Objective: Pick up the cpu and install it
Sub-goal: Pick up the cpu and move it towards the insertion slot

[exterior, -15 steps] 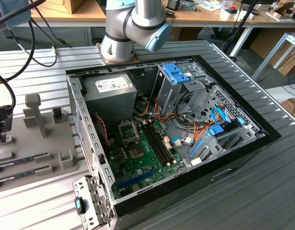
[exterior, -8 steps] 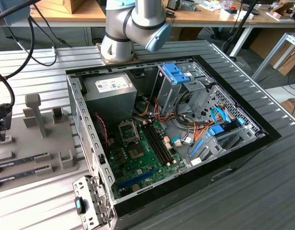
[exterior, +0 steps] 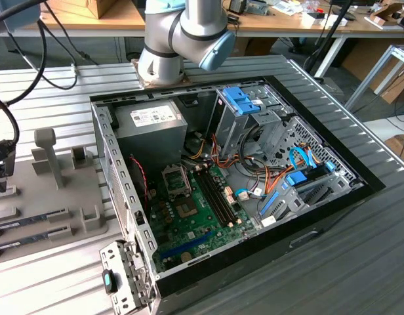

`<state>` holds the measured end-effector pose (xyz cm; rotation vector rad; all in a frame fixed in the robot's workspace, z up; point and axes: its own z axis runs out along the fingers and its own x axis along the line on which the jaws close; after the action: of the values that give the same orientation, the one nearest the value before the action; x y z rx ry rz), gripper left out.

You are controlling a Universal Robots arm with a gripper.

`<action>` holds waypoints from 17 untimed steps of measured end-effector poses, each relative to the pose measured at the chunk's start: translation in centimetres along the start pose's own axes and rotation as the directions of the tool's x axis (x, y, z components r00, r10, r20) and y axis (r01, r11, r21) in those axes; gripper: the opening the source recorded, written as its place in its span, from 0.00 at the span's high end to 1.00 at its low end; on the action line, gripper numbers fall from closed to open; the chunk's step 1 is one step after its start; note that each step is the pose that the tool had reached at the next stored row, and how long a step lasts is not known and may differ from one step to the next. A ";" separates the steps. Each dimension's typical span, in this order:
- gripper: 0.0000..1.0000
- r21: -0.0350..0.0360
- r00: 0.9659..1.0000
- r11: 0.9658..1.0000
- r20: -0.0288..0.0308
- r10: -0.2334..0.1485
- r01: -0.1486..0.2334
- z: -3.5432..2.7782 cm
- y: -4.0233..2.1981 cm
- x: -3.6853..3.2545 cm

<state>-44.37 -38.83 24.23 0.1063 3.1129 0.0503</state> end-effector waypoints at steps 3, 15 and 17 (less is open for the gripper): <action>0.53 0.000 1.000 1.000 0.000 0.000 0.000 -0.14 0.01 0.00; 0.53 0.000 1.000 1.000 0.000 0.000 0.000 -0.88 0.03 -0.02; 0.53 0.000 1.000 1.000 0.000 0.000 0.000 -1.06 0.04 -0.03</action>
<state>-44.37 -38.83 25.30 0.1064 3.1129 0.0503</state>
